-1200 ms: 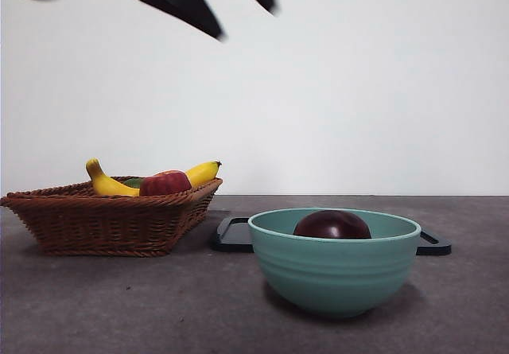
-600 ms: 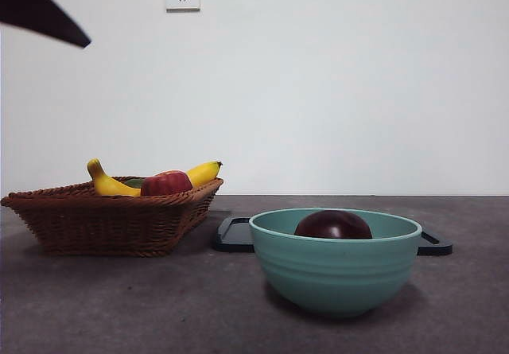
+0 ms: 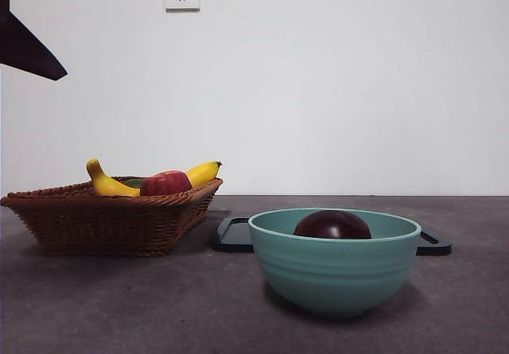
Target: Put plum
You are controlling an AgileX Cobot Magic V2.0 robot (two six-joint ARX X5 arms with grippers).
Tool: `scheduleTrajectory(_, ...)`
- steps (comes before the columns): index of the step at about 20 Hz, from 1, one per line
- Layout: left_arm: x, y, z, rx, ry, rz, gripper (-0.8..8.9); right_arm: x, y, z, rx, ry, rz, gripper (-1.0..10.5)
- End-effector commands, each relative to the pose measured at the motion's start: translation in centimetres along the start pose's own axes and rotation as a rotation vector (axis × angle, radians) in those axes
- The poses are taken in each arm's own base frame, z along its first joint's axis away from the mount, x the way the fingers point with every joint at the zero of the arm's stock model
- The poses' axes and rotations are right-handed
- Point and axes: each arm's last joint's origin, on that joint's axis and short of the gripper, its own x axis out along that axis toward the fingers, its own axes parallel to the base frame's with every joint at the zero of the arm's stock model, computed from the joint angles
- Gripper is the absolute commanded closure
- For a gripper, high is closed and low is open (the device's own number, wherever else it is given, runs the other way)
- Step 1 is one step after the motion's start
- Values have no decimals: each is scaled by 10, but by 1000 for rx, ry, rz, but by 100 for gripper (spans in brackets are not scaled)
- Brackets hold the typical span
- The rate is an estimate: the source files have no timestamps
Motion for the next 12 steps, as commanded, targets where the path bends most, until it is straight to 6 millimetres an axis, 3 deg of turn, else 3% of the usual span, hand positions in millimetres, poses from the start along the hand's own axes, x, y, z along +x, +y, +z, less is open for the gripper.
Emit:
scheduleTrajectory(1,0,-2,4,22,-11,-14,413,16,-4,1,36,40,23,568)
scheduleTrajectory(10,0,-2,4,22,-12,-14,412,109,-15,0,47,177,-14,591)
scheduleTrajectory(12,0,-2,4,22,-12,-14,413,126,-15,0,30,203,-42,646)
